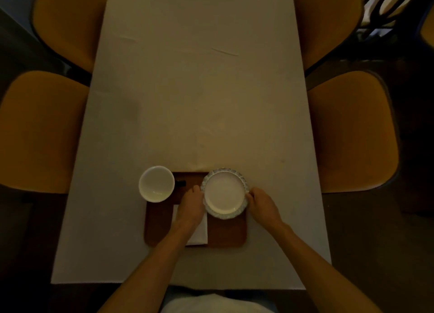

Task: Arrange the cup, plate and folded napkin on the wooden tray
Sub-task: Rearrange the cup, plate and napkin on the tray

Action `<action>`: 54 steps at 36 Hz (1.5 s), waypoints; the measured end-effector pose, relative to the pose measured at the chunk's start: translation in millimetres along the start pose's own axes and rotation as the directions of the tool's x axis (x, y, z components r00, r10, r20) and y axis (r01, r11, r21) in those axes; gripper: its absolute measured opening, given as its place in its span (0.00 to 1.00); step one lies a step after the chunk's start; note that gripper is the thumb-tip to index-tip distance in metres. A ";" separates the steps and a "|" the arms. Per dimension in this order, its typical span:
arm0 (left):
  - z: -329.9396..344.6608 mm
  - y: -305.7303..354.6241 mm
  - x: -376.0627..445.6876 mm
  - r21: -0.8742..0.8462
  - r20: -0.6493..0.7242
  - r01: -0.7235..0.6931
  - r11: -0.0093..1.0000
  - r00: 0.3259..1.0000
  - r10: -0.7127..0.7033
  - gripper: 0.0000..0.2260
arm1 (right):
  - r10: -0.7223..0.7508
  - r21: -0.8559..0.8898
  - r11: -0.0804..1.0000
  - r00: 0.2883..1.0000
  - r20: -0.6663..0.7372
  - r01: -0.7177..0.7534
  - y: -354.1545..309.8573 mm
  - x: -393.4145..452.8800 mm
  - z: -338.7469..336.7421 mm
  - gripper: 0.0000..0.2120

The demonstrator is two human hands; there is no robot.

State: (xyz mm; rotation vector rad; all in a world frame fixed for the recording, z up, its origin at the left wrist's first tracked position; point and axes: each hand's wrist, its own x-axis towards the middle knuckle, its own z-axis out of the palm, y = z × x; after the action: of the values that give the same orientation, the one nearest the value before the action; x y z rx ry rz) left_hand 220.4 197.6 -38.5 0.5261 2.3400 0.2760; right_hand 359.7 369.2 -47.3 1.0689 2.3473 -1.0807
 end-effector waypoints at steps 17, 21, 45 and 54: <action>-29.7 14.2 17.2 -0.239 0.028 0.005 0.971 1.000 0.001 0.10 | 0.054 0.100 0.993 0.998 0.017 -0.055 -0.2 -12.2 2.6 0.17; -30.0 22.4 22.3 -0.160 0.076 0.045 0.986 0.997 -0.034 0.08 | 0.023 0.095 0.995 0.999 0.024 -0.025 -4.4 -14.2 3.1 0.17; -22.3 10.6 19.1 -0.061 0.076 0.053 0.997 0.996 -0.048 0.09 | 0.135 0.175 0.975 0.991 0.002 -0.134 -18.0 -13.3 -1.3 0.12; -16.4 5.7 11.7 0.033 0.149 0.106 0.994 0.983 -0.110 0.10 | 0.162 0.194 0.968 0.987 0.006 -0.160 -25.3 7.7 -13.1 0.12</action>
State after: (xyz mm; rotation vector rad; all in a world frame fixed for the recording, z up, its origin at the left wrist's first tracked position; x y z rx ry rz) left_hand 203.0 207.1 -31.7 0.4155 2.2179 0.1514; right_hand 335.6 372.1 -30.5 1.3115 2.1518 -1.2630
